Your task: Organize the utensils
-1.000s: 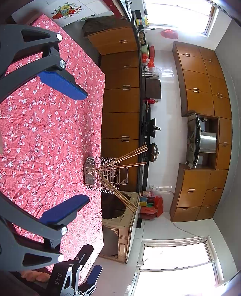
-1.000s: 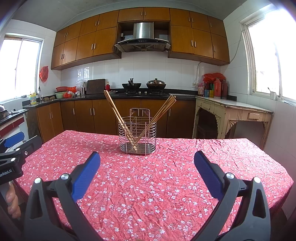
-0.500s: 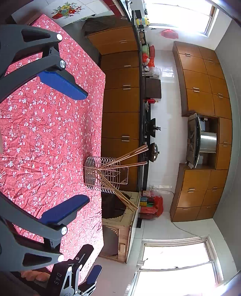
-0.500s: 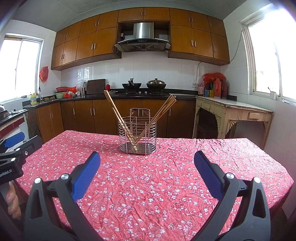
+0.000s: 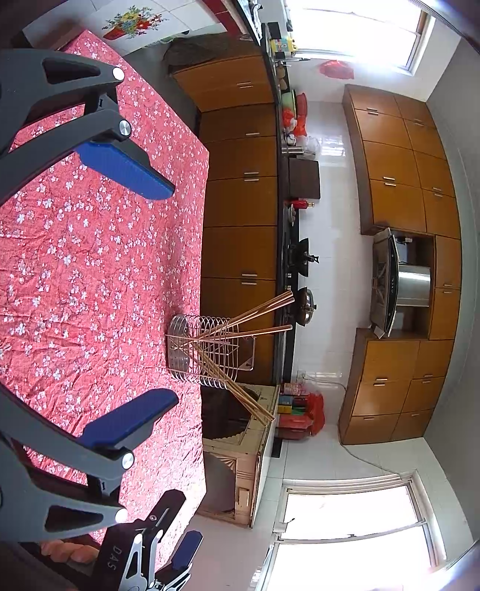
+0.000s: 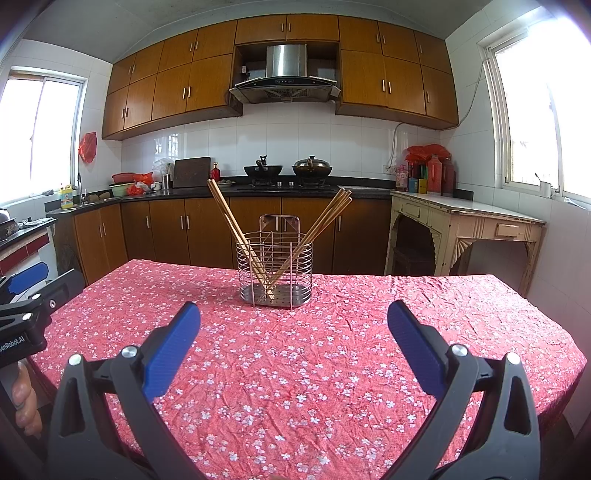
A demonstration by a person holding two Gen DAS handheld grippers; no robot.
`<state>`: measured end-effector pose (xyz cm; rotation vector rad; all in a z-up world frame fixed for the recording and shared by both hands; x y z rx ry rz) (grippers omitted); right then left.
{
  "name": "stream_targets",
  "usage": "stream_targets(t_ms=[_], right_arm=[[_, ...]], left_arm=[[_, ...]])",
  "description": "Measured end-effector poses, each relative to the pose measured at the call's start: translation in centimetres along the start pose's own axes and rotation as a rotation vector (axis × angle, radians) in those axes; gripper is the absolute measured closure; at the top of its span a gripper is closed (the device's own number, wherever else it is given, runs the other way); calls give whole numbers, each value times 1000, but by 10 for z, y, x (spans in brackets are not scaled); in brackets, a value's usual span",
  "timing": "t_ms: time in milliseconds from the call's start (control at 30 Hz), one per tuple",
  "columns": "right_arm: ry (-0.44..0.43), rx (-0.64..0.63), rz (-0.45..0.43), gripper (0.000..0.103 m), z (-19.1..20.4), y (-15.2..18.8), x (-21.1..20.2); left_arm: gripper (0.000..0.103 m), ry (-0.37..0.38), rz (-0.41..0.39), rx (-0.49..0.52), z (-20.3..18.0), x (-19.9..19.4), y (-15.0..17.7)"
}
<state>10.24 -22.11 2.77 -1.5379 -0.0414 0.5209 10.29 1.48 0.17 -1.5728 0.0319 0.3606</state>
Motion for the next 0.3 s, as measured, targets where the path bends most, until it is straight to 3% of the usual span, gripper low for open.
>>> stream_targets(t_ms=[300], right_arm=[[-1, 1, -2, 4, 1, 0, -1]], left_arm=[[2, 4, -1, -7, 1, 0, -1]])
Point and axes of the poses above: each gripper's, at about its wrist camera, not at the fingertips, and x roughly the way its jaws point, z to its left, y to its underside, the point moved 6 cm from there along x, roughly the way its jaws point, and after that the axes turned 15 degrees about -y, right-handed, at the moved point
